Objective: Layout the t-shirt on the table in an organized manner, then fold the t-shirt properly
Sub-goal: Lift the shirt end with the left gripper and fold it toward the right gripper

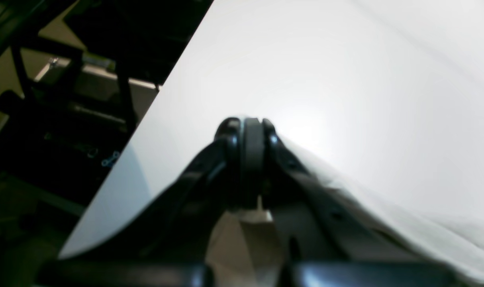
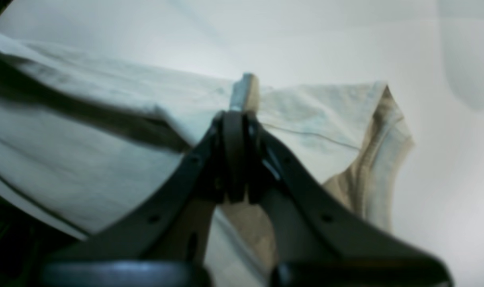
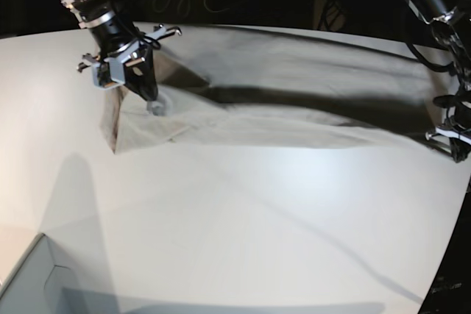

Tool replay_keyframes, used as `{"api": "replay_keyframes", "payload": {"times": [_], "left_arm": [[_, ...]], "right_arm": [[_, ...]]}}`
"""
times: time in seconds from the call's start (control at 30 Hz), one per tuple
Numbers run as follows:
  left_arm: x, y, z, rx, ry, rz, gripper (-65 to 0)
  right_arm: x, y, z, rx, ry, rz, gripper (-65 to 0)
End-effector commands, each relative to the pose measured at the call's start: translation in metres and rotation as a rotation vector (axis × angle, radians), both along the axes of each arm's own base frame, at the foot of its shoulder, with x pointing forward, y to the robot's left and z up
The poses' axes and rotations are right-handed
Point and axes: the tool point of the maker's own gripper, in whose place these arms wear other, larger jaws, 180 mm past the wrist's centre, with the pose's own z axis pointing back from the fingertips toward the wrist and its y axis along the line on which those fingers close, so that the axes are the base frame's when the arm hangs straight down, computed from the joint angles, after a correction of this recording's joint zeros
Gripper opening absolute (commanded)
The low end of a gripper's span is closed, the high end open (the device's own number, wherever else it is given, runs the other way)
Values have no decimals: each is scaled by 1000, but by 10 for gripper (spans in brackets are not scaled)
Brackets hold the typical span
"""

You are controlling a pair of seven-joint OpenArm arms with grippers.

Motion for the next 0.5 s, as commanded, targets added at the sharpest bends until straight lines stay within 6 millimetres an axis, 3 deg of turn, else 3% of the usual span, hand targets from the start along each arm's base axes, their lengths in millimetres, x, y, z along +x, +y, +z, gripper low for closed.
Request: {"api": "replay_keyframes", "payload": {"times": [0.0, 0.33, 0.47], "left_arm": [[4, 8, 20, 21, -66, 2, -650], [-22, 6, -2, -21, -24, 9, -650], [-29, 6, -10, -32, -3, 12, -650]], "right_arm": [[2, -1, 15, 17, -50, -14, -650], [-15, -13, 14, -8, -23, -35, -650], [-20, -3, 11, 12, -10, 20, -650]]}}
